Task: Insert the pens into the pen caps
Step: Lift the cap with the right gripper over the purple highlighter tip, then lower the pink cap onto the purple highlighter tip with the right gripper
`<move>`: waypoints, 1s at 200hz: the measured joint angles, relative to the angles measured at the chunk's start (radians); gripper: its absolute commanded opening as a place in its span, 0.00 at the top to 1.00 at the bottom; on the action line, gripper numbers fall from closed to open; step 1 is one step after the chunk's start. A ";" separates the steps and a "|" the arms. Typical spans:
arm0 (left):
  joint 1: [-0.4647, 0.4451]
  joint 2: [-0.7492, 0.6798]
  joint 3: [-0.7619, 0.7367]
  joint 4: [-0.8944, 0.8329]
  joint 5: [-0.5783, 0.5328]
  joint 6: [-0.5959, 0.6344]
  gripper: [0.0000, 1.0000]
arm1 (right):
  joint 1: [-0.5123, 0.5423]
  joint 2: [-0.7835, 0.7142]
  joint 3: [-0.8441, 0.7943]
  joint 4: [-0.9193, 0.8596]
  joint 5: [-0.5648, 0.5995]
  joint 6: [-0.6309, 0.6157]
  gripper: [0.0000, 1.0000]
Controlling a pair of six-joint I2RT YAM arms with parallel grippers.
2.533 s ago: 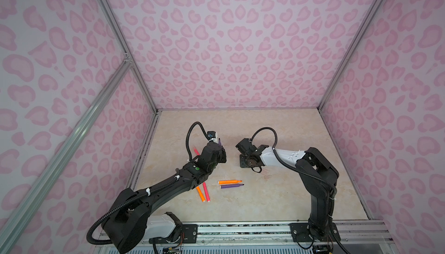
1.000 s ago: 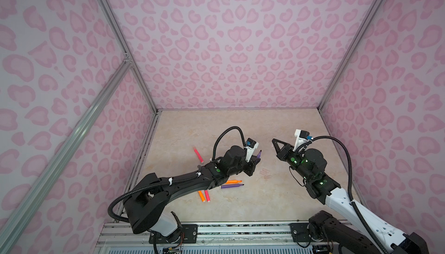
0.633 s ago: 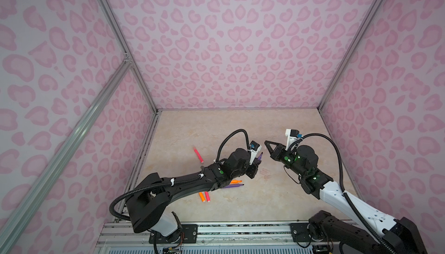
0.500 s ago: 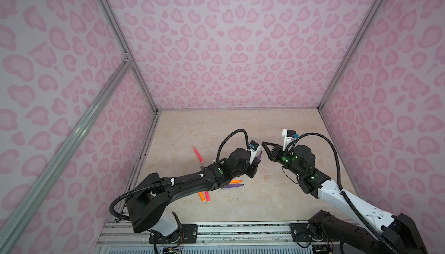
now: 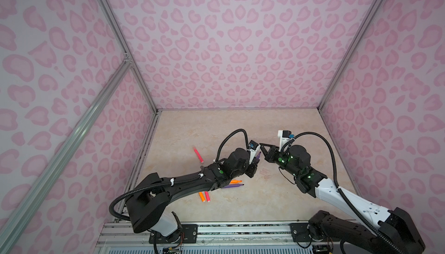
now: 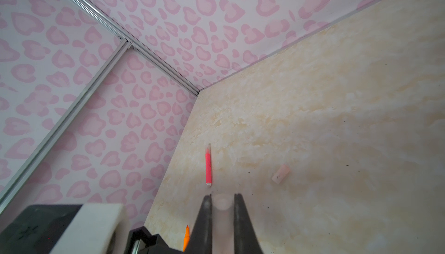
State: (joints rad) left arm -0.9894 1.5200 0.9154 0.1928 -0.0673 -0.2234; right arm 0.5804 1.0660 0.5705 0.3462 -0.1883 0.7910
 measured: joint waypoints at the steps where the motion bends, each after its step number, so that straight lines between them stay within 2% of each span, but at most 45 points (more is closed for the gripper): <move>1: 0.000 0.000 0.000 0.000 0.000 0.000 0.96 | 0.000 -0.001 0.000 0.000 0.001 0.000 1.00; 108: 0.000 -0.010 -0.003 0.000 -0.005 0.000 0.96 | 0.000 0.013 0.000 0.000 0.023 -0.010 1.00; 200: 0.018 -0.023 -0.018 -0.011 -0.017 -0.019 0.96 | 0.043 0.064 0.000 0.037 0.023 -0.010 1.00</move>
State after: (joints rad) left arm -0.9714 1.4971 0.8970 0.1818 -0.0841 -0.2428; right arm 0.6231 1.1305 0.5705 0.3828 -0.1654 0.7811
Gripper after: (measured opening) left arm 0.186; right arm 0.111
